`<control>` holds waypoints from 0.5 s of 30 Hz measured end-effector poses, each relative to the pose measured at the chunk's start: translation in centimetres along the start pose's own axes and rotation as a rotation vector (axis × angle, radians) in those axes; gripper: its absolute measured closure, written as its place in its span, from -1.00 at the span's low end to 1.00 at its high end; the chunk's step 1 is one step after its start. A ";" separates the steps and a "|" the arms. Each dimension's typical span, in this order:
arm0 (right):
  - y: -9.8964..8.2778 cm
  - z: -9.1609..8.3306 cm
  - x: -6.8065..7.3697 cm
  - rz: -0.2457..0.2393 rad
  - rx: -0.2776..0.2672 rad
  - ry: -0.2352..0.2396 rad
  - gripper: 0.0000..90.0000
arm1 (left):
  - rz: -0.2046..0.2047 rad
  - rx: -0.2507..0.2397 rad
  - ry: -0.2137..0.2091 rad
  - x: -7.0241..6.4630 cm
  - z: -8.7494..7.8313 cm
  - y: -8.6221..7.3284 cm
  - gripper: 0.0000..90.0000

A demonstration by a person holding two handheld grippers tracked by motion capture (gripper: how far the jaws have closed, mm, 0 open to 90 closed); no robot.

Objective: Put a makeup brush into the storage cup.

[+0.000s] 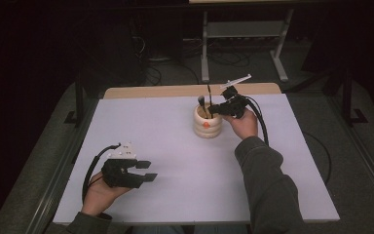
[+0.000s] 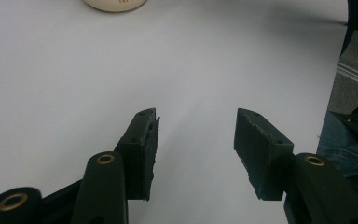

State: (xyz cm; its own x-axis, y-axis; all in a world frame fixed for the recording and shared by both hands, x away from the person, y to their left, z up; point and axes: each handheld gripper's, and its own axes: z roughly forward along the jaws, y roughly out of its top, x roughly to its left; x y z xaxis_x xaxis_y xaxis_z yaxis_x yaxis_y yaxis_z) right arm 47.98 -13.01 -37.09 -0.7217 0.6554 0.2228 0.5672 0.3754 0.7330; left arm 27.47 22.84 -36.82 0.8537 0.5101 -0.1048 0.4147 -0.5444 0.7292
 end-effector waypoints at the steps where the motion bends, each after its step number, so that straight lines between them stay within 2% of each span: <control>1: 0.0 0.0 0.0 0.002 -0.001 0.003 0.85 | 0.001 0.000 0.000 0.0 0.0 0.0 0.09; 14: -0.1 0.1 0.1 0.010 0.006 0.006 0.84 | 0.000 0.001 0.000 0.0 0.0 0.0 0.09; 15: -0.1 0.1 0.0 0.008 0.001 0.003 0.71 | -0.001 0.002 0.000 0.0 0.0 0.0 0.09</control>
State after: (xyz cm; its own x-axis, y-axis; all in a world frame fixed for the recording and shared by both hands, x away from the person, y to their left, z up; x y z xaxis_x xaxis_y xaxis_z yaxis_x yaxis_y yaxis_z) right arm 47.94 -12.95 -37.23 -0.7180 0.6568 0.2305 0.5735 0.3705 0.7306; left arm 27.47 22.85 -36.82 0.8533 0.5106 -0.1056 0.4163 -0.5452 0.7277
